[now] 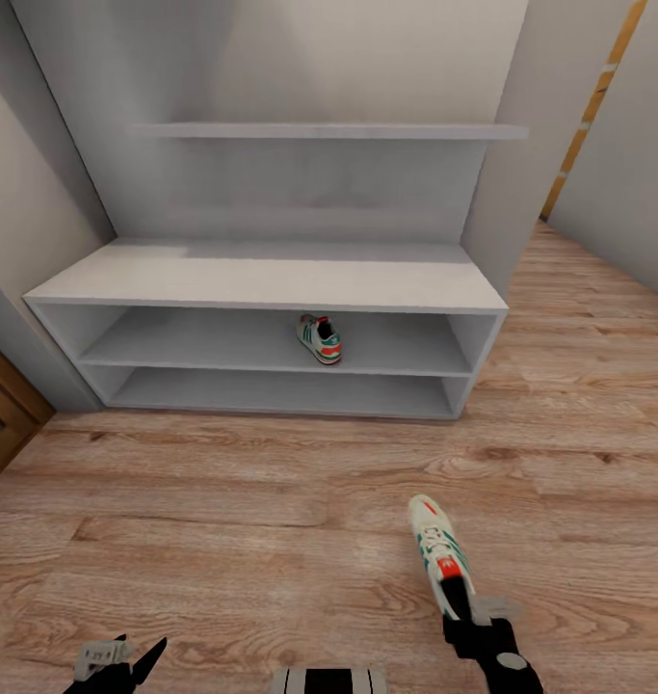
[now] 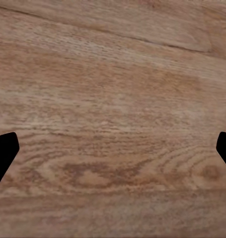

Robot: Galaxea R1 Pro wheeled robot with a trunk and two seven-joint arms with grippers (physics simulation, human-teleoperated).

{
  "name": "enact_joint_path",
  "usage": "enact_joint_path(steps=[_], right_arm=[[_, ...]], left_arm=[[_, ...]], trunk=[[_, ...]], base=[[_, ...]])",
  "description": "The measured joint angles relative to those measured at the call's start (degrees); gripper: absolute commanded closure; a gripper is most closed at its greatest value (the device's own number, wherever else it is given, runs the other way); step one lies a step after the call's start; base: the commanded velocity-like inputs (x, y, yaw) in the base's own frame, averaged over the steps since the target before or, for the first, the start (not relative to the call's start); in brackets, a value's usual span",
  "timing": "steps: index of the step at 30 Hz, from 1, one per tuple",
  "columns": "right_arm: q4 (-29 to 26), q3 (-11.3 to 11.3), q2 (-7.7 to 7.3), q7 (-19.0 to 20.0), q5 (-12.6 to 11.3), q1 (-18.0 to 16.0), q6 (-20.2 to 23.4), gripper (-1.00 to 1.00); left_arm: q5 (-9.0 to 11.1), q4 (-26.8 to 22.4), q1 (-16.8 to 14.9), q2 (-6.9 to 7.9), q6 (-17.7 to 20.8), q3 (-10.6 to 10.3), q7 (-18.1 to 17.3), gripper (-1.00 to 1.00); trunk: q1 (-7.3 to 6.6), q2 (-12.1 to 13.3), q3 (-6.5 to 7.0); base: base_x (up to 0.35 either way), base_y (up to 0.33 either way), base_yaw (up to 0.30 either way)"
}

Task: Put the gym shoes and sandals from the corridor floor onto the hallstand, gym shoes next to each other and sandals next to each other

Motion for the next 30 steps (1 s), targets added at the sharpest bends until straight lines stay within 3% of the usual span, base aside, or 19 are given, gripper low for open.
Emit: enact_joint_path(steps=[1,2,3,7,8,12,17,22,24,25,30], right_arm=[[0.02,2.14,0.00,-1.62,-0.35,-0.61,1.72,1.00],[0.00,5.73,0.01,-4.40,-1.36,-1.84,4.62,1.00],[-0.03,7.27,0.01,-5.62,-1.90,-2.60,5.91,1.00],[0.05,11.84,0.03,-9.27,-5.09,-5.83,9.68,1.00],[0.16,13.61,0.03,-10.43,-7.01,-7.71,11.19,1.00],[0.88,16.95,0.03,-11.96,-11.82,-12.65,15.88,1.00],[1.82,18.84,0.03,-14.44,-17.08,-18.23,21.36,1.00],[1.83,21.62,0.03,-16.56,-20.12,-23.69,23.00,1.00],[1.54,22.30,0.03,-16.93,-21.80,-25.94,23.96,1.00],[-0.22,22.84,0.03,-17.00,-22.88,-27.50,26.53,1.00],[-5.16,25.03,0.04,-16.80,-23.43,-28.56,28.42,1.00]], left_arm=[[-0.04,0.00,0.00,0.00,-0.02,0.06,-0.02,-1.00],[-0.11,0.04,0.02,-0.01,-0.11,0.14,-0.05,-1.00],[-0.14,0.06,0.04,-0.02,-0.21,0.18,-0.06,-1.00],[-0.20,0.48,0.09,-0.05,-1.12,0.19,-0.07,-1.00],[-0.23,0.89,0.12,-0.05,-1.74,0.19,-0.07,-1.00],[-0.26,1.85,0.16,-0.08,-3.02,0.19,-0.13,-1.00],[-0.27,2.35,0.23,0.06,-3.59,0.19,-0.26,-1.00],[-0.36,2.47,0.31,0.17,-3.75,0.17,-0.30,-1.00],[-1.27,2.48,0.35,0.15,-3.79,0.09,-0.31,-1.00],[-3.17,2.49,0.36,0.12,-3.92,0.06,-0.21,-1.00],[-4.02,2.43,0.36,0.05,-4.03,0.11,-0.13,-1.00]], trunk=[[0.00,0.00,0.00],[0.00,0.00,0.00],[0.00,0.00,0.00],[0.00,0.00,0.00],[0.00,0.00,0.00],[0.00,0.00,0.00],[0.00,0.00,0.01],[-0.01,0.00,0.01],[0.00,0.00,0.00],[0.00,0.00,0.00],[0.00,0.00,0.00]], base=[[0.000,0.000,0.000],[0.000,0.000,0.000],[0.000,0.000,0.000],[0.000,0.000,0.000],[0.000,0.000,0.000],[0.000,0.000,0.000],[0.000,0.000,0.000],[0.000,0.000,0.000],[0.000,0.000,0.000],[0.000,0.000,0.000],[0.000,0.000,0.000]])
